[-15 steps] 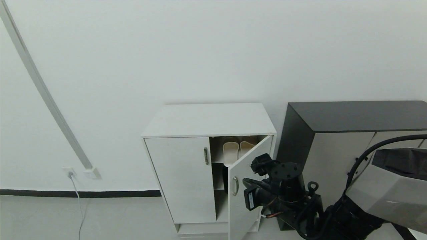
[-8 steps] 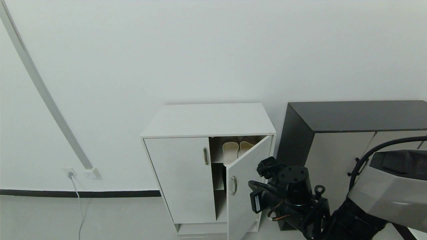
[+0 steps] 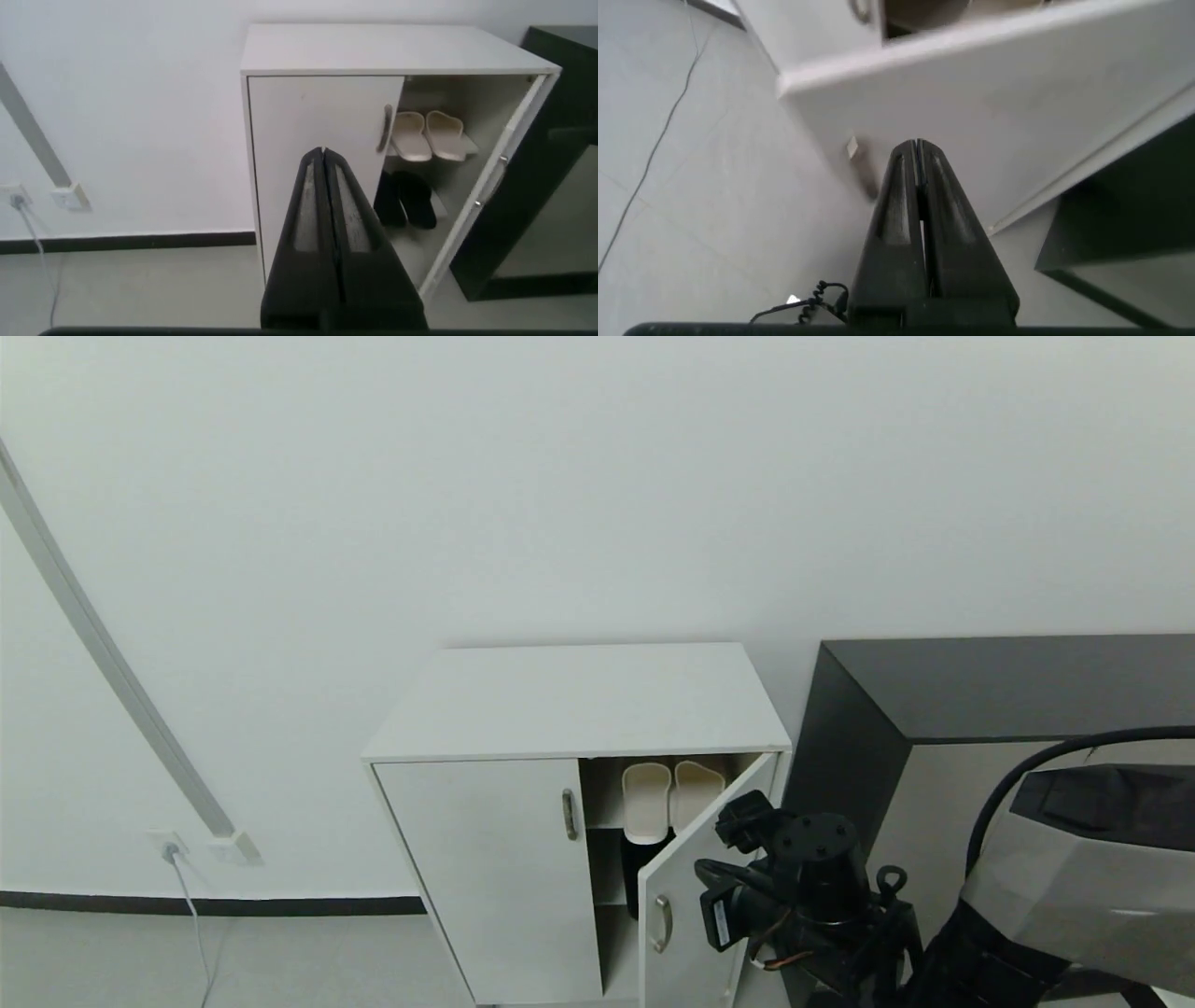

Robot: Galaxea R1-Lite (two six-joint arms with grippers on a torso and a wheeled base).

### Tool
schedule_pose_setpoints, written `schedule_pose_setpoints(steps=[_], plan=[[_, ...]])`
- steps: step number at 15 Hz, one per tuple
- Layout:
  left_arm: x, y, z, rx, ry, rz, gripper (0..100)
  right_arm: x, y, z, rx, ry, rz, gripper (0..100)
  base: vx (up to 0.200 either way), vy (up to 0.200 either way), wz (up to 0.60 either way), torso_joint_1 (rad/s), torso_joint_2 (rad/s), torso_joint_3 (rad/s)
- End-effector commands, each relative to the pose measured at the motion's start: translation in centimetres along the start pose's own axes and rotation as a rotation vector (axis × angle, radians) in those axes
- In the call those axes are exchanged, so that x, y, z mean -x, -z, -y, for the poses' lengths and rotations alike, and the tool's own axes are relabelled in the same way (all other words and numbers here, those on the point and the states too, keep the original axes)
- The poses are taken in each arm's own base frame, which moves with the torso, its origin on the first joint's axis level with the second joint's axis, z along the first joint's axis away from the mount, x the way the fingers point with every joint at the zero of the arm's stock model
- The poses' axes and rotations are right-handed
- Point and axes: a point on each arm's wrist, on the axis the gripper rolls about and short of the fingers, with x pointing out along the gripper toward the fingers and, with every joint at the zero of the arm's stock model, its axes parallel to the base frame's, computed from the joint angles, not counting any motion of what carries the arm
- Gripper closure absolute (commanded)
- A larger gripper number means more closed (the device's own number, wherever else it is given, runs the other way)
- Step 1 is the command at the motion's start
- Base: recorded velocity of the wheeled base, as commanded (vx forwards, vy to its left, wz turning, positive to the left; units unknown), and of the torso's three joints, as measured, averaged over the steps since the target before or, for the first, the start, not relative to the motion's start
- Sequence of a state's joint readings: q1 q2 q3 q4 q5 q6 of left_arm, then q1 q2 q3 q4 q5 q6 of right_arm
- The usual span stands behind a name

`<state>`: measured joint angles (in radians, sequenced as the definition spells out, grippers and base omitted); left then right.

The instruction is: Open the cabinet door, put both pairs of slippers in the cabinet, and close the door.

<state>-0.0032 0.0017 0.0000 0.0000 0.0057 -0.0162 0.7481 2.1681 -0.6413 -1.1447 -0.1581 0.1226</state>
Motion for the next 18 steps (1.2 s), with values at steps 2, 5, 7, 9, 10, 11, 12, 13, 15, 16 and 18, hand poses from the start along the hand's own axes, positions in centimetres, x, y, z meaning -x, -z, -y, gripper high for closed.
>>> schedule_pose_setpoints(steps=[2, 5, 7, 9, 10, 11, 12, 13, 15, 16, 18], plan=[[0.0, 0.0, 0.0, 0.002, -0.002, 0.000, 100, -1.1, 0.1, 0.7, -0.010, 0.016, 0.001, 100, 0.000, 0.000, 0.00, 0.000, 0.00, 0.000], [0.0, 0.0, 0.0, 0.002, -0.002, 0.000, 100, -2.5, -0.6, 1.2, -0.020, 0.024, 0.031, 100, 0.000, 0.000, 0.00, 0.000, 0.00, 0.000], [0.0, 0.0, 0.0, 0.002, -0.002, 0.000, 100, -4.1, 0.0, 1.3, -0.023, 0.031, 0.029, 100, 0.000, 0.000, 0.00, 0.000, 0.00, 0.000], [0.0, 0.0, 0.0, 0.002, -0.002, 0.000, 100, -5.6, 0.5, 1.8, -0.028, 0.044, 0.033, 100, 0.000, 0.000, 0.00, 0.000, 0.00, 0.000], [0.0, 0.0, 0.0, 0.002, -0.002, 0.000, 100, -6.1, 0.5, 1.9, -0.030, 0.046, 0.039, 100, 0.000, 0.000, 0.00, 0.000, 0.00, 0.000], [0.0, 0.0, 0.0, 0.002, -0.004, 0.000, 100, -6.9, 0.4, 2.1, -0.035, 0.048, 0.052, 100, 0.000, 0.000, 0.00, 0.000, 0.00, 0.000], [0.0, 0.0, 0.0, 0.002, -0.004, 0.000, 100, -7.7, 0.3, 2.6, -0.040, 0.056, 0.063, 100, 0.000, 0.000, 0.00, 0.000, 0.00, 0.000], [0.0, 0.0, 0.0, 0.002, -0.004, 0.000, 100, -8.3, 0.6, 2.7, -0.042, 0.046, 0.067, 100, 0.000, 0.000, 0.00, 0.000, 0.00, 0.000], [0.0, 0.0, 0.0, 0.002, -0.004, 0.000, 100, -9.2, 0.9, 3.0, -0.045, 0.042, 0.072, 100, 0.000, 0.000, 0.00, 0.000, 0.00, 0.000], [0.0, 0.0, 0.0, 0.002, -0.002, 0.000, 100, -9.6, 0.9, 3.1, -0.046, 0.042, 0.080, 100, 0.000, 0.000, 0.00, 0.000, 0.00, 0.000], [0.0, 0.0, 0.0, 0.002, -0.002, 0.000, 100, -10.3, 0.8, 3.1, -0.046, 0.042, 0.092, 100, 0.000, 0.000, 0.00, 0.000, 0.00, 0.000]])
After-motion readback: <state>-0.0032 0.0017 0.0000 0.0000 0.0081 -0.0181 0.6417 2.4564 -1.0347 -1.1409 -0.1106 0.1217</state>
